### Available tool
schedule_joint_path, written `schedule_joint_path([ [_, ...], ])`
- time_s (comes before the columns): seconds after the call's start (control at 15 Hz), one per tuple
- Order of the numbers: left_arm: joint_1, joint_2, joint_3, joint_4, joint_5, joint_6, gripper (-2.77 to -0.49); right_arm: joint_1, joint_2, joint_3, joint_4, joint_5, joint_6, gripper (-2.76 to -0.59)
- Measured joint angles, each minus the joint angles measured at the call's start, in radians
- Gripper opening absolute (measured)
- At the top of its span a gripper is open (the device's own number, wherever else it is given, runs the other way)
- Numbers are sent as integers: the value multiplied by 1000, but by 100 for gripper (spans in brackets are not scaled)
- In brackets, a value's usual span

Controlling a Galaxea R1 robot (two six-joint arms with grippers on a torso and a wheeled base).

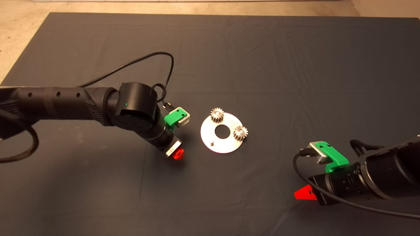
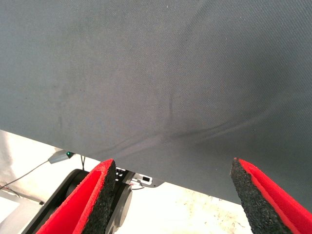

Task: Install three planetary gears onto the carrier pins

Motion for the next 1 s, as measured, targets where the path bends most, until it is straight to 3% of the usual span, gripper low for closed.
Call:
schedule_joint_path([
  [0.27,4,-4,-1,37,0,4,-58,0,-3,0,0,2,0,-162],
  [0.73,47,-17,-2,68,0,7,-73,3,-3,0,0,10,0,-162],
  [1.0,56,-22,-1,79,-1,8,-89,3,-5,0,0,10,0,-162],
])
